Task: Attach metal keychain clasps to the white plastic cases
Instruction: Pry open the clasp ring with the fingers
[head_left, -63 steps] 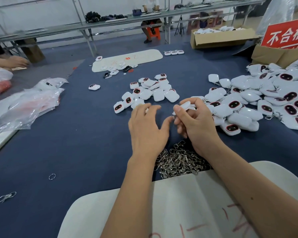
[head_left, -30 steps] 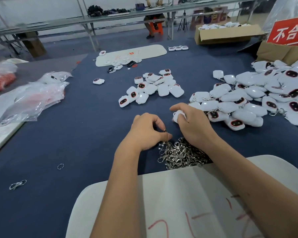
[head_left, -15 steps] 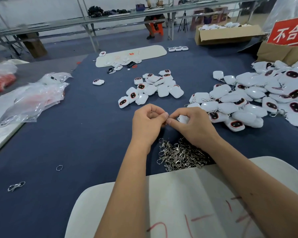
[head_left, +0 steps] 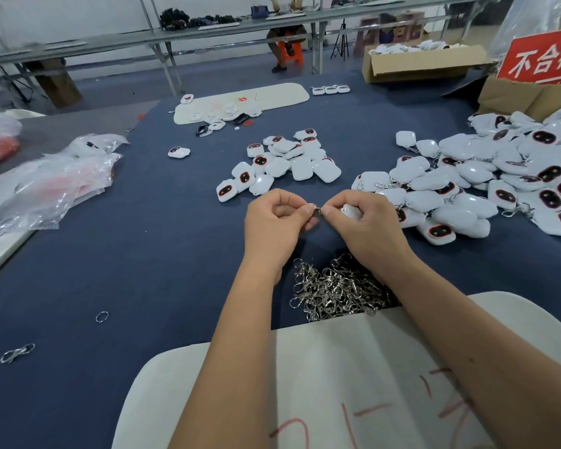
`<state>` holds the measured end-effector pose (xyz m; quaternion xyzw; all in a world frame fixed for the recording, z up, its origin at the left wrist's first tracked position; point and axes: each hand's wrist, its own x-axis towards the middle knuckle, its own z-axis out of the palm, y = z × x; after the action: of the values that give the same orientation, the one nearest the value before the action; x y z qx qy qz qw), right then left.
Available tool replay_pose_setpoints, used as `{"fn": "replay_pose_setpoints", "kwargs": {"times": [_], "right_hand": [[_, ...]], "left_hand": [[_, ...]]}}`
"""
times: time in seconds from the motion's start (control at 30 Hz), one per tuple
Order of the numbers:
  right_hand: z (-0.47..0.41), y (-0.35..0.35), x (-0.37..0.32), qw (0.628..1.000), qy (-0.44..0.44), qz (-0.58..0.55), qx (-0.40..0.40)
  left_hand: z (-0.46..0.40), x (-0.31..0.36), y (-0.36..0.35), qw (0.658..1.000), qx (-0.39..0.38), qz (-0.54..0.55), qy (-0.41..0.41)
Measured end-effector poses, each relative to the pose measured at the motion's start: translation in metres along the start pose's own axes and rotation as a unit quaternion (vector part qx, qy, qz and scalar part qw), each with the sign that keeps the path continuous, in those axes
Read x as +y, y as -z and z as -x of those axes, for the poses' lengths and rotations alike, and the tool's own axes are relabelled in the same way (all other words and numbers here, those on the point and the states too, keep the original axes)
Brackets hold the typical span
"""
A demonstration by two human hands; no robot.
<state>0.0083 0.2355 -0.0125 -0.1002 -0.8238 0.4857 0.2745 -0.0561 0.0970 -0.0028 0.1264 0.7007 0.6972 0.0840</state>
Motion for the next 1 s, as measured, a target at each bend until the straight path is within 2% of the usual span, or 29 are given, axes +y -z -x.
{"fn": "replay_pose_setpoints", "kwargs": {"times": [0.23,0.4,0.57,0.8,1.0], "right_hand": [[-0.0008,0.0001,0.0017,1.0,-0.016,0.006,0.023],[0.0007,0.0001,-0.0016,0.999,-0.017,0.008,0.03],[0.0032,0.0011,-0.007,0.999,0.012,0.037,0.011],[0.0035,0.0016,-0.0069,0.999,0.015,0.028,-0.006],[-0.0006,0.0043,-0.0016,0.997,-0.022,-0.077,-0.013]], "left_hand": [[0.0017,0.0001,0.004,0.999,0.031,0.038,0.017],[0.0019,-0.0009,0.0042,0.998,0.057,0.026,0.013],[0.0023,-0.0019,0.0023,0.999,0.021,-0.04,-0.003],[0.0038,-0.0008,0.0025,1.0,-0.002,-0.018,-0.022],[0.0039,0.0013,0.0029,1.0,-0.019,0.006,-0.019]]}}
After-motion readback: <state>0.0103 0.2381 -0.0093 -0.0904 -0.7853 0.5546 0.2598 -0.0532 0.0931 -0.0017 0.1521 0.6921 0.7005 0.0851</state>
